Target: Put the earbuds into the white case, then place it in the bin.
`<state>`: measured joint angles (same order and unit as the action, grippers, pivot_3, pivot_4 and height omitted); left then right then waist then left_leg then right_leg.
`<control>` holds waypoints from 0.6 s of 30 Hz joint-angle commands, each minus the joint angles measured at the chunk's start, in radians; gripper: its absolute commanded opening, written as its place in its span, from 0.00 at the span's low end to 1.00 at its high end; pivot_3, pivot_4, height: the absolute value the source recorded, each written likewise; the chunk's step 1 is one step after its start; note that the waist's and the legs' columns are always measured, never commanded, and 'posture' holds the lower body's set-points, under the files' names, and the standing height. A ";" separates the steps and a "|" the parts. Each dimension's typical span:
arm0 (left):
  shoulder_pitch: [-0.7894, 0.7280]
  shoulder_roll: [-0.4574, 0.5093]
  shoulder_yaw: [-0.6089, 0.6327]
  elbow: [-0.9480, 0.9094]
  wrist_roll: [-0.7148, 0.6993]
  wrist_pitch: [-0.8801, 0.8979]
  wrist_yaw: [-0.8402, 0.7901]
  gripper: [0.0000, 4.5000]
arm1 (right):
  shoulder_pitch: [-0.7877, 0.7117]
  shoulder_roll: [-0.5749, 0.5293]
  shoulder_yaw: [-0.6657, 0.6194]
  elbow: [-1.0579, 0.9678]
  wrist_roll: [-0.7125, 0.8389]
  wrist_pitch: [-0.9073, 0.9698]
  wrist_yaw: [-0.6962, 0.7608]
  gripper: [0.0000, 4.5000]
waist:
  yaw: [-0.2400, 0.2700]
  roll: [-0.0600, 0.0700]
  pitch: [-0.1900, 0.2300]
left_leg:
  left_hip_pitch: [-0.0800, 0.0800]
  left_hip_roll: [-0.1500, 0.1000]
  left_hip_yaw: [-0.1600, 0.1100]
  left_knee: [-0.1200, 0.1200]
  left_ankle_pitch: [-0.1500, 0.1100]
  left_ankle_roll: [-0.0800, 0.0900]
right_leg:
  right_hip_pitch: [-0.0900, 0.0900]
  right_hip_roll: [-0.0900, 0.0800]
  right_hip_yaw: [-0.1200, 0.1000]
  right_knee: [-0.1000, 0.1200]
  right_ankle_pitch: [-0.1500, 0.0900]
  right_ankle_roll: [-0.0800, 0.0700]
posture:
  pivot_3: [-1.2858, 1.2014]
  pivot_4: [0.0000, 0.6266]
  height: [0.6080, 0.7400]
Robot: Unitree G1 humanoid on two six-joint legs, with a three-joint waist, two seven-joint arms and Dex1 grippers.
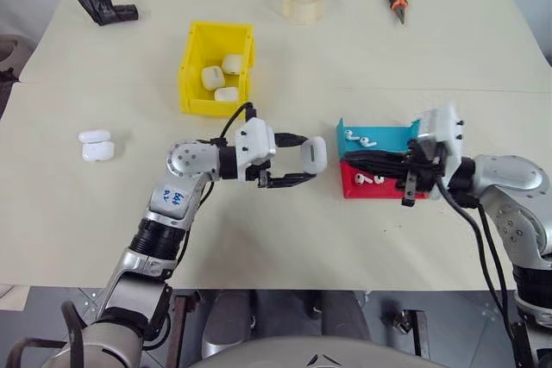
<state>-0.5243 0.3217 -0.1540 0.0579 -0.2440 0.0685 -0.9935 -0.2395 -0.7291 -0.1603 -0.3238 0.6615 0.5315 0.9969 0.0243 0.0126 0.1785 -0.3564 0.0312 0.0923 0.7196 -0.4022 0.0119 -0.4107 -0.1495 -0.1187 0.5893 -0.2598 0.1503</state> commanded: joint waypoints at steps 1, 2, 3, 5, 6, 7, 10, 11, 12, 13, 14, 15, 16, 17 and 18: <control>0.039 -0.001 0.080 -0.084 -0.048 0.012 0.080 0.62 | 0.051 0.022 -0.071 -0.003 -0.005 -0.106 0.011 0.08 | 0.000 0.000 0.000 | 0.000 0.000 0.000 0.000 0.000 0.000 | 0.000 0.000 0.000 0.000 0.000 0.000 | 0.52 0.24 1.00; 0.053 -0.003 0.104 -0.100 -0.056 0.018 0.110 0.62 | 0.066 0.030 -0.077 -0.003 -0.020 -0.145 0.014 0.14 | 0.000 0.000 0.000 | 0.000 0.000 0.000 0.000 0.000 0.000 | 0.000 0.000 0.000 0.000 0.000 0.000 | 0.52 0.24 1.00; 0.063 -0.004 0.119 -0.113 -0.063 0.024 0.130 0.62 | 0.076 0.035 -0.082 -0.004 -0.028 -0.170 0.016 0.21 | -0.001 0.000 0.000 | 0.000 0.000 0.000 0.000 0.000 0.000 | 0.000 0.000 0.000 0.000 0.000 0.000 | 0.52 0.24 1.00; 0.089 -0.024 0.177 -0.149 -0.073 0.062 0.234 0.62 | 0.095 0.054 -0.101 -0.002 -0.025 -0.203 0.004 0.37 | -0.001 0.000 0.000 | 0.000 0.000 0.000 0.000 0.000 0.000 | 0.000 0.000 0.000 0.000 0.000 0.000 | 0.52 0.24 1.00; 0.104 -0.038 0.211 -0.176 -0.066 0.079 0.306 0.62 | 0.107 0.072 -0.116 0.001 -0.024 -0.229 -0.009 0.44 | -0.001 0.000 0.000 | 0.000 0.000 0.000 0.000 0.000 0.000 | 0.000 0.000 0.000 0.000 0.000 0.000 | 0.52 0.24 1.00; 0.114 -0.048 0.235 -0.196 -0.068 0.102 0.356 0.62 | 0.116 0.087 -0.126 0.006 -0.039 -0.273 -0.012 0.53 | 0.000 0.000 0.000 | 0.000 0.000 0.000 0.000 0.000 0.000 | 0.000 0.000 0.000 0.000 0.000 0.000 | 0.52 0.24 1.00; 0.111 -0.079 0.294 -0.233 -0.046 0.144 0.508 0.62 | 0.138 0.117 -0.141 0.034 -0.099 -0.396 -0.014 0.75 | 0.002 0.000 0.000 | 0.001 0.000 0.000 0.000 0.000 0.000 | 0.001 0.000 0.000 0.000 0.000 0.000 | 0.52 0.24 1.00; 0.103 -0.082 0.305 -0.235 -0.029 0.151 0.550 0.62 | 0.145 0.117 -0.141 0.044 -0.109 -0.415 -0.007 0.84 | 0.002 0.000 0.000 | 0.001 0.000 0.000 0.000 0.000 0.000 | 0.001 0.000 0.000 0.000 0.000 0.000 | 0.52 0.24 1.00; 0.090 -0.084 0.313 -0.227 -0.018 0.152 0.581 0.62 | 0.154 0.112 -0.140 0.052 -0.114 -0.424 -0.001 0.92 | 0.002 0.000 0.000 | 0.001 0.000 0.000 0.000 0.000 0.000 | 0.001 0.000 0.000 0.000 0.000 0.000 | 0.52 0.24 1.00; 0.070 -0.079 0.318 -0.208 0.004 0.150 0.615 0.62 | 0.160 0.112 -0.140 0.062 -0.118 -0.439 0.003 0.99 | 0.002 0.000 0.000 | 0.001 0.000 0.000 0.000 0.000 0.000 | 0.001 0.000 0.000 0.000 0.000 0.000 | 0.52 0.24 1.00; 0.047 -0.072 0.320 -0.181 0.022 0.142 0.639 0.62 | 0.165 0.111 -0.140 0.067 -0.112 -0.437 0.004 0.99 | 0.002 0.000 0.000 | 0.001 0.000 0.000 0.000 0.000 0.000 | 0.001 0.000 0.000 0.000 0.000 0.000 | 0.52 0.24 1.00; 0.016 -0.063 0.322 -0.139 0.043 0.128 0.661 0.62 | 0.168 0.110 -0.139 0.074 -0.112 -0.442 0.005 0.99 | 0.003 0.000 0.000 | 0.001 0.000 0.000 0.000 0.000 0.000 | 0.001 0.000 0.000 0.000 0.000 0.000 | 0.52 0.24 1.00; -0.016 -0.052 0.323 -0.092 0.067 0.116 0.683 0.62 | 0.168 0.109 -0.138 0.079 -0.113 -0.446 0.005 0.99 | 0.003 0.000 0.000 | 0.001 0.000 0.000 0.000 0.000 0.000 | 0.001 0.000 0.000 0.000 0.000 0.000 | 0.52 0.24 1.00; -0.053 -0.043 0.323 -0.035 0.080 0.108 0.695 0.62 | 0.168 0.107 -0.136 0.082 -0.112 -0.447 0.006 0.99 | 0.003 0.000 0.000 | 0.001 0.000 0.000 0.000 0.000 0.000 | 0.001 0.000 0.000 0.000 0.000 0.000 | 0.52 0.24 1.00; -0.086 -0.035 0.322 0.018 0.092 0.098 0.705 0.62 | 0.166 0.106 -0.133 0.085 -0.113 -0.450 0.006 0.99 | 0.001 0.000 0.000 | 0.002 0.000 0.000 0.000 0.000 0.000 | 0.001 0.000 0.000 0.000 0.000 0.000 | 0.52 0.24 1.00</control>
<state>-0.5780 0.2754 0.1587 0.0360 -0.1775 0.2003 -0.3136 -0.0696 -0.6134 -0.2775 -0.2281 0.5443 0.1063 0.9990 0.0256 0.0123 0.1785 -0.3547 0.0311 0.0928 0.7196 -0.4021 0.0117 -0.4094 -0.1492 -0.1183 0.5898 -0.2597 0.1505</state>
